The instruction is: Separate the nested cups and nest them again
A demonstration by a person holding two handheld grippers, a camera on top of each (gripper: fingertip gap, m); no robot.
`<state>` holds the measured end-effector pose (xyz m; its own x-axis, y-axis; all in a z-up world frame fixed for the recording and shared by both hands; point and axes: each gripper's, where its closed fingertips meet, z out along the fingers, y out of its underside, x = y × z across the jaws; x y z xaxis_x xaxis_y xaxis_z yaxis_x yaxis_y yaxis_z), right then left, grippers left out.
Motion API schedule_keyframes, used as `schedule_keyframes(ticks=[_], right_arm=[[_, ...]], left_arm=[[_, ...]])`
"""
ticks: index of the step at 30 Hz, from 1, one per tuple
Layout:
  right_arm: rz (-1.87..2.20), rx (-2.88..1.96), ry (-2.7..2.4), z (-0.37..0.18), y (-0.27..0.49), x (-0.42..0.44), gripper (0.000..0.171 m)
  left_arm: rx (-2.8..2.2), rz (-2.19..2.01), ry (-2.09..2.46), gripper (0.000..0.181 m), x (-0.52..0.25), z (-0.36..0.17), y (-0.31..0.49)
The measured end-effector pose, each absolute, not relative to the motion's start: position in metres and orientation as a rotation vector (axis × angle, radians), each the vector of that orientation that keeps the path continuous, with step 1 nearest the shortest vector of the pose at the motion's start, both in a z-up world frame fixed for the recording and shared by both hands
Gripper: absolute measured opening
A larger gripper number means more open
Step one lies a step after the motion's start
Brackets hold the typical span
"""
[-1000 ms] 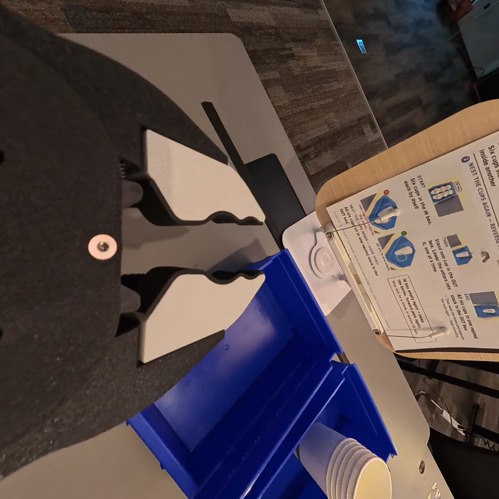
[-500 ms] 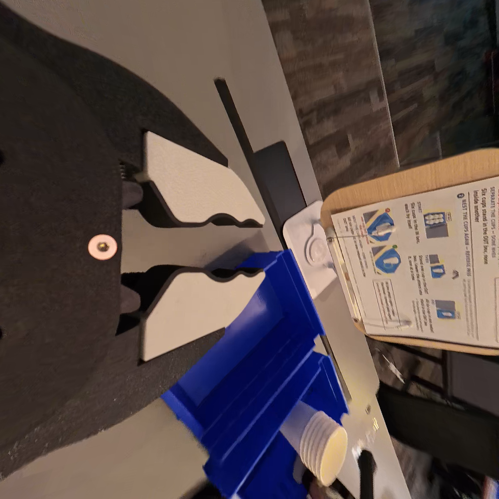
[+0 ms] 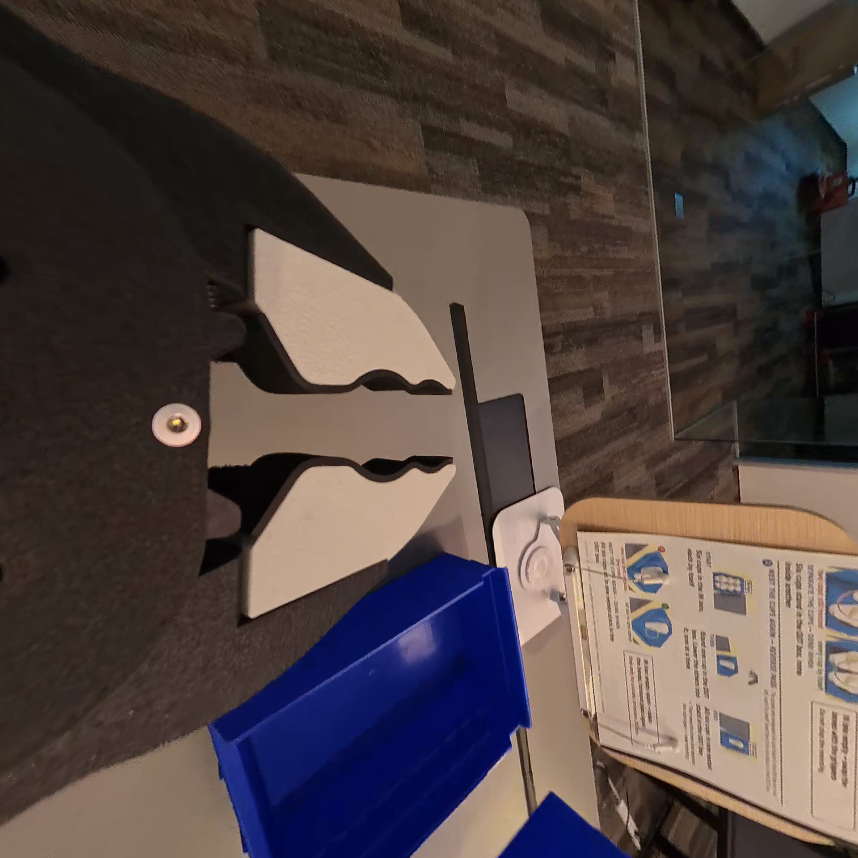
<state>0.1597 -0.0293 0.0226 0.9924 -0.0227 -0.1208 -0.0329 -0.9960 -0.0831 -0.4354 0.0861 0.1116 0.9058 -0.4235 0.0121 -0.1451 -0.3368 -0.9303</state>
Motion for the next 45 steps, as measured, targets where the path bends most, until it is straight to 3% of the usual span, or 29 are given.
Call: schedule_keyframes(ticks=[8, 23, 32, 38, 45], right_arm=[[0.399, -2.956, -0.24, 0.054, 0.051, -0.011, 0.005], [0.538, -2.987, -0.695, -0.001, 0.123, -0.276, 0.005], [0.628, -3.01, -0.727, -0.062, 0.125, -0.349, 0.005], [0.54, -3.063, -0.62, -0.114, 0.125, -0.351, 0.005], [0.329, -3.051, -0.571, -0.131, 0.127, -0.341, 0.007]], left_arm=[[-1.899, -0.236, 0.445, 0.026, -0.431, 0.121, 0.068], [-1.757, -0.161, 0.282, 0.021, -0.474, 0.159, 0.008], [-1.699, -0.251, 0.291, 0.022, -0.466, 0.169, 0.003], [-1.743, -0.261, 0.359, 0.026, -0.452, 0.159, 0.011], [-1.775, -0.273, 0.392, 0.028, -0.443, 0.153, 0.019]])
